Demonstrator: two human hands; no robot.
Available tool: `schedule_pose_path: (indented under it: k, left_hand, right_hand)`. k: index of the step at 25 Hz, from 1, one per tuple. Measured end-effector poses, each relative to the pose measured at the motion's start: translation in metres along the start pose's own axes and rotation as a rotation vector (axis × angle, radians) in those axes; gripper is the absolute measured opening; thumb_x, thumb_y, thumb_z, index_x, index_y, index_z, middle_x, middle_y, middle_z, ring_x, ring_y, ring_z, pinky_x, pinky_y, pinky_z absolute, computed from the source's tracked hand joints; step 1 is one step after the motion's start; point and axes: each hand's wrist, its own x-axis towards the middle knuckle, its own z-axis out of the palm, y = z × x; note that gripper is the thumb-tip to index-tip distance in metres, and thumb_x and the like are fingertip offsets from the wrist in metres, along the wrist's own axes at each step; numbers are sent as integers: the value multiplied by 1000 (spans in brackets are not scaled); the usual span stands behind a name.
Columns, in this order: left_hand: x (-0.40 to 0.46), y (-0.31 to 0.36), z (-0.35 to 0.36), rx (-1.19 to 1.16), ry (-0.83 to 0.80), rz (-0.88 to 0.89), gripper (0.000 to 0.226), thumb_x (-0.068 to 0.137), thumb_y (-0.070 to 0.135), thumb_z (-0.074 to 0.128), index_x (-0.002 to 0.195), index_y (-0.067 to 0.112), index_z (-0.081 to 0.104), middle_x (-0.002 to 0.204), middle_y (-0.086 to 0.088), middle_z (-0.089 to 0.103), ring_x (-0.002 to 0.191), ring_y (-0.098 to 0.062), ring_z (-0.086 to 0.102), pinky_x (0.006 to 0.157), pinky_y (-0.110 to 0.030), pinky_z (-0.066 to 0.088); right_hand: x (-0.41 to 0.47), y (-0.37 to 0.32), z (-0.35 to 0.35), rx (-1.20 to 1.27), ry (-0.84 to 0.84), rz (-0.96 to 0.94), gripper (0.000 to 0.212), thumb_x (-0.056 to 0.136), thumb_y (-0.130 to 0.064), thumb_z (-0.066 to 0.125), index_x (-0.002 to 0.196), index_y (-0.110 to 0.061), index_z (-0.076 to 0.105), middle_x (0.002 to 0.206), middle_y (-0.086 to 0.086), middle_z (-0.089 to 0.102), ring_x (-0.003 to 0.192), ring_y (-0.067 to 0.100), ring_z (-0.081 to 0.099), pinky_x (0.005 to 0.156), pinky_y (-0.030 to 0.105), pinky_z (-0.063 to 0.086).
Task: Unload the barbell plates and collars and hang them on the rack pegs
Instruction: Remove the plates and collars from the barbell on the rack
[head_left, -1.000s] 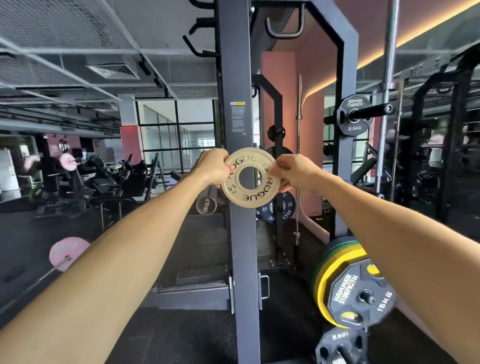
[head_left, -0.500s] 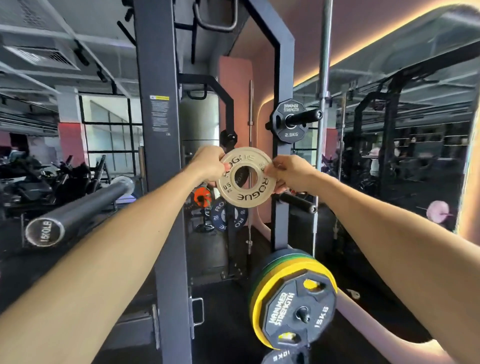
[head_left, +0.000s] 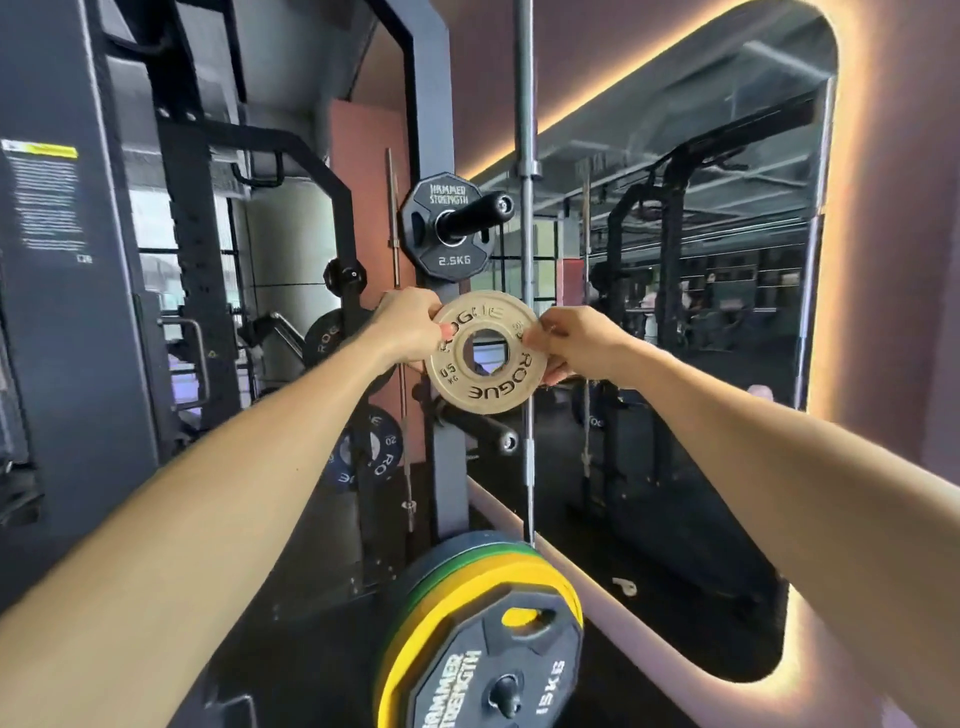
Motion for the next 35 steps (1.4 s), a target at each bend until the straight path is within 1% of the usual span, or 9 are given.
schedule_pose_path:
  k: [2,7,11,14,16,19,23,30,35]
  left_hand:
    - [25,6,22,-13,-4,4,7,96,16,60,91,11,62,92,-8,64,63,-17,63,48,-24,54]
    - [71,18,56,0,-2,-2,8,96,15,60,91,10,63,88,-8,63,57,-14,61,42,-21,50]
    - [98,24,68,43,57,-40,9,95,16,62,88,11,63,91,-11,68,60,-17,65,50,-28,55]
    - [108,29,68,86,102,-91,10,94,18,63,85,13,64,91,-11,70,65,-23,71,58,-34,61]
    - [115,37,64,94,135,-129,12,94,19,63,83,16,61,90,-10,70,70,-26,72,62,-38,62]
    - [125,52,51,96,215,-159,8,94,20,64,92,11,63,90,-10,70,75,-28,72,70,-44,61]
    - [137,77,26,101,308,-172,2,94,17,63,95,15,62,94,-11,68,76,-26,71,64,-41,62]
    - [176,113,-10,218,413,-101,7,97,19,58,99,13,62,91,-9,67,60,-14,65,50,-25,57]
    - [205,101,-8,287,441,-109,14,97,19,58,103,9,65,94,-13,68,69,-25,69,62,-37,60]
  right_hand:
    - [21,22,-15,-8,-8,1,16,98,-19,54,105,-5,58,91,14,70,77,28,72,68,34,62]
    - [61,62,-39,21,-28,-11,17,97,-19,55,105,-4,58,89,13,71,71,22,72,67,33,62]
    - [96,82,-53,33,-69,-66,25,97,-19,55,114,0,58,94,16,72,70,22,72,62,27,61]
    - [115,85,-60,17,-106,-120,23,97,-21,55,111,-2,58,94,16,71,71,23,71,55,23,59]
    - [130,84,-68,63,-129,-172,26,97,-19,56,111,3,58,93,18,71,69,23,70,59,27,61]
    - [150,77,-85,99,-171,-271,24,96,-19,57,106,3,58,90,16,69,71,25,70,65,33,62]
    - [174,56,-110,128,-166,-380,27,95,-20,58,101,5,57,90,20,69,75,32,71,65,37,62]
    - [221,22,-144,168,-99,-448,22,95,-22,59,100,-1,58,80,16,69,61,24,70,58,33,61]
    - [253,25,-134,192,-96,-439,22,95,-19,58,101,2,56,77,18,67,57,25,67,54,31,60]
